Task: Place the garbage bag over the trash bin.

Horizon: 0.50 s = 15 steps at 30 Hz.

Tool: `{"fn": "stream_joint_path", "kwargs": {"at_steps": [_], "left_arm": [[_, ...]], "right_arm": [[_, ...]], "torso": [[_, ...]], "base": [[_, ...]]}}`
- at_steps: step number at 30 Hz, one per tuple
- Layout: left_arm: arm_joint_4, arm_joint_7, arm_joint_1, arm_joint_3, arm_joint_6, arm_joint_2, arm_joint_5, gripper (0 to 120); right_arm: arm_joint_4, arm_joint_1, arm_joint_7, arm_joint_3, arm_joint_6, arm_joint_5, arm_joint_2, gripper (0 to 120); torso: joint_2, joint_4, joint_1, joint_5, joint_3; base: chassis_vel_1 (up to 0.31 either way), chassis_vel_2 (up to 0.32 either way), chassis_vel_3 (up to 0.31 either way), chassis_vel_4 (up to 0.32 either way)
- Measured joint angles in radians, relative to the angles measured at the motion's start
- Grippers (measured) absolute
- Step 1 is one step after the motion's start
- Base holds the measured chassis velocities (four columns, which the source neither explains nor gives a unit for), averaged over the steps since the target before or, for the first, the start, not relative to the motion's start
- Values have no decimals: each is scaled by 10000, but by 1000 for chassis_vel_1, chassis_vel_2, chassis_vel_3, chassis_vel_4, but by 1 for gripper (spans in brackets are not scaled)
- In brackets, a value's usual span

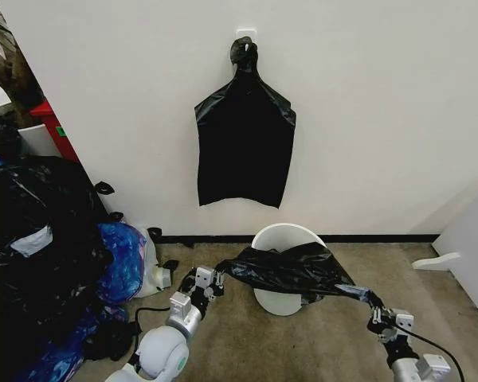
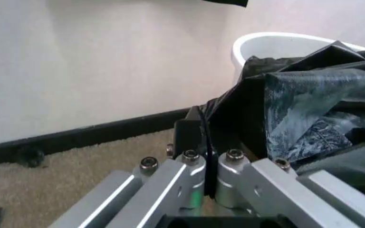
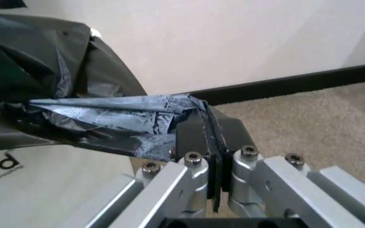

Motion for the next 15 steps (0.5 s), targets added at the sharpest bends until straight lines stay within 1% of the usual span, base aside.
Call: {"fn": "stream_joint_path", "kwargs": {"at_steps": [6,11,15], "left_arm": [[200,119,53,-32,8,-91,27,0],[-35,233,657,-75,-48,-174,220,0],[81,346,782,-74,-143,-173,314,0]], "right_arm": [[-219,321,-152,-127,-54,-275,142,0],[244,-353,-312,-154,77,-339,195,0],[294,-515,-435,-151,101,-338,202,0]], "torso": [[0,0,0,0,0],[0,-2,0,-4,-2],[0,-3,-1,-3,-2]], "base": [[0,0,0,0],[0,0,0,0],[0,0,0,0]]}}
